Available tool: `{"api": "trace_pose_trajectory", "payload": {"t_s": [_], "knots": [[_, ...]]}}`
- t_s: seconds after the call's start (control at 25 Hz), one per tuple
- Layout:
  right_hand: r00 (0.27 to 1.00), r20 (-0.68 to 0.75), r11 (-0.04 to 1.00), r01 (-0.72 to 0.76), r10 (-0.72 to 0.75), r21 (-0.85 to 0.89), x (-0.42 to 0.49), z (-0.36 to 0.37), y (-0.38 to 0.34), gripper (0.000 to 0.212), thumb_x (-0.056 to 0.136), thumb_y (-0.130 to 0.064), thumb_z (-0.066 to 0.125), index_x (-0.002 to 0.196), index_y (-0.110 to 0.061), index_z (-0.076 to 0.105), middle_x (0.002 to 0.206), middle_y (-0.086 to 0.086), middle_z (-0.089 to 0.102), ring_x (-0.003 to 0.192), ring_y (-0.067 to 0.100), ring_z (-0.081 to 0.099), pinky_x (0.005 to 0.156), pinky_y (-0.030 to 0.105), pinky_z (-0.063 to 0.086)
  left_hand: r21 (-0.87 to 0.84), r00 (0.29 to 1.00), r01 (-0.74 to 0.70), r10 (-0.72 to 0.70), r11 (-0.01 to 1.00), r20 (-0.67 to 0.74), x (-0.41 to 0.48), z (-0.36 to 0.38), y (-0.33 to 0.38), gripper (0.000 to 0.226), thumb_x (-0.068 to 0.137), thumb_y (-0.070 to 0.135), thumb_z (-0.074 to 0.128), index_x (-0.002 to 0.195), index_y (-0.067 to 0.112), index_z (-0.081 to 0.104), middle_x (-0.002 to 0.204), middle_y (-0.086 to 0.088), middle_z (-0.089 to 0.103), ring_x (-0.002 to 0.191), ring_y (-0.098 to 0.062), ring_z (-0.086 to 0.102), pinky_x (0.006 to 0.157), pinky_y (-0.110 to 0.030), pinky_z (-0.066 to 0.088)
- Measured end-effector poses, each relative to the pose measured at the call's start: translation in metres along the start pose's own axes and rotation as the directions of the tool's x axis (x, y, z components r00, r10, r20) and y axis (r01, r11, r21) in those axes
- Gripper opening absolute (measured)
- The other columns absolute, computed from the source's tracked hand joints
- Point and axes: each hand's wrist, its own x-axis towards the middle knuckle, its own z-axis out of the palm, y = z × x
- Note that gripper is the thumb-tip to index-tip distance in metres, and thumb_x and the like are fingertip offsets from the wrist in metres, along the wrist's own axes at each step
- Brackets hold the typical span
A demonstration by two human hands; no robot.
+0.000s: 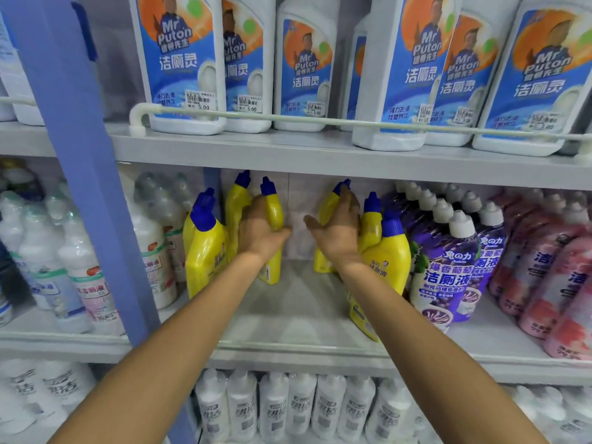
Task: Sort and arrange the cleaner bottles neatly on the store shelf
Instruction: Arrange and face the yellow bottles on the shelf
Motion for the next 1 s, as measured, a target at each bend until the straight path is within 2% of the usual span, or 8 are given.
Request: {"api": "trace_pose_trajectory", "payload": {"t_s": [0.12,0.24,0.44,0.56,0.68,0.84,0.92,1.0], "knots": [[0.989,-0.037,0.989,-0.144,0.143,-0.037,0.032,0.02,0.006,0.101,0.086,-0.029,0.079,0.16,-0.003,0.014,0.157,0.022,0.033,0.147,0.037,0.031,0.12,0.04,0.027,0.009,0.996,-0.013,0.014,1.0,-0.083,0.025,0.027,-0.01,0.07,0.069,0.034,0.085,0.125,0.008,0.052,0.119,-0.013,0.06,0.111,-0.034,0.058,0.089,-0.04,0.049],[0.972,-0.107,0.968,-0.222,0.21,-0.116,0.041,0.034,0.019,0.08,0.087,-0.029,0.076,0.15,-0.005,0.033,0.142,0.02,0.047,0.133,0.041,0.046,0.108,0.044,0.041,0.016,0.986,-0.07,0.072,0.997,-0.15,0.032,0.038,-0.018,0.054,0.076,0.016,0.078,0.123,0.008,0.054,0.114,-0.015,0.062,0.105,-0.035,0.058,0.081,-0.039,0.047],[0.992,0.015,0.986,-0.12,0.123,-0.118,0.035,0.029,0.03,0.071,0.079,-0.042,0.083,0.133,-0.009,0.051,0.13,0.015,0.055,0.115,0.039,0.058,0.096,0.048,0.05,-0.143,0.978,-0.112,0.083,0.983,-0.192,0.026,0.027,-0.028,0.041,0.077,0.006,0.069,0.117,0.012,0.059,0.103,-0.006,0.065,0.095,-0.031,0.061,0.079,-0.038,0.052],[0.998,0.061,0.993,0.03,-0.023,-0.111,0.012,0.024,0.024,0.071,0.073,-0.051,0.085,0.124,-0.012,0.057,0.119,0.012,0.06,0.106,0.035,0.06,0.087,0.043,0.051,-0.266,0.987,-0.149,0.126,0.952,-0.101,0.013,0.013,-0.03,0.049,0.08,0.006,0.072,0.126,0.019,0.06,0.1,0.009,0.064,0.094,-0.017,0.061,0.08,-0.024,0.048],[0.991,0.068,0.976,0.121,-0.111,-0.18,-0.008,0.017,0.023,0.081,0.07,-0.068,0.079,0.124,-0.011,0.058,0.116,0.012,0.062,0.106,0.033,0.059,0.085,0.04,0.05,-0.407,0.984,-0.148,0.177,0.901,0.034,0.005,0.003,-0.039,0.053,0.081,0.012,0.076,0.129,0.023,0.056,0.106,0.017,0.065,0.1,-0.011,0.066,0.086,-0.027,0.055],[0.978,0.197,0.988,-0.087,0.061,0.127,-0.038,0.02,0.035,0.097,0.071,-0.04,0.089,0.15,-0.022,0.036,0.14,0.005,0.055,0.129,0.025,0.055,0.105,0.047,0.05,-0.445,0.997,-0.051,0.069,0.894,0.025,-0.019,0.017,-0.056,0.046,0.081,0.027,0.079,0.117,0.033,0.052,0.109,0.006,0.069,0.102,-0.016,0.069,0.091,-0.043,0.057],[0.989,0.111,0.985,-0.114,0.1,0.132,-0.051,0.027,0.042,0.097,0.073,-0.028,0.09,0.152,-0.026,0.032,0.143,0.002,0.054,0.131,0.023,0.055,0.107,0.045,0.049,-0.407,0.999,-0.053,0.054,0.912,-0.01,-0.03,0.024,-0.065,0.039,0.082,0.03,0.077,0.112,0.03,0.052,0.101,0.008,0.068,0.094,-0.014,0.068,0.087,-0.043,0.058],[0.988,0.043,0.979,-0.153,0.148,0.133,-0.058,0.032,0.047,0.085,0.076,-0.031,0.089,0.145,-0.021,0.04,0.141,0.004,0.058,0.128,0.023,0.058,0.106,0.044,0.051,-0.424,0.997,-0.071,0.077,0.903,-0.001,-0.035,0.026,-0.071,0.035,0.087,0.023,0.076,0.112,0.029,0.053,0.099,0.011,0.068,0.089,-0.004,0.068,0.083,-0.039,0.057]]}}
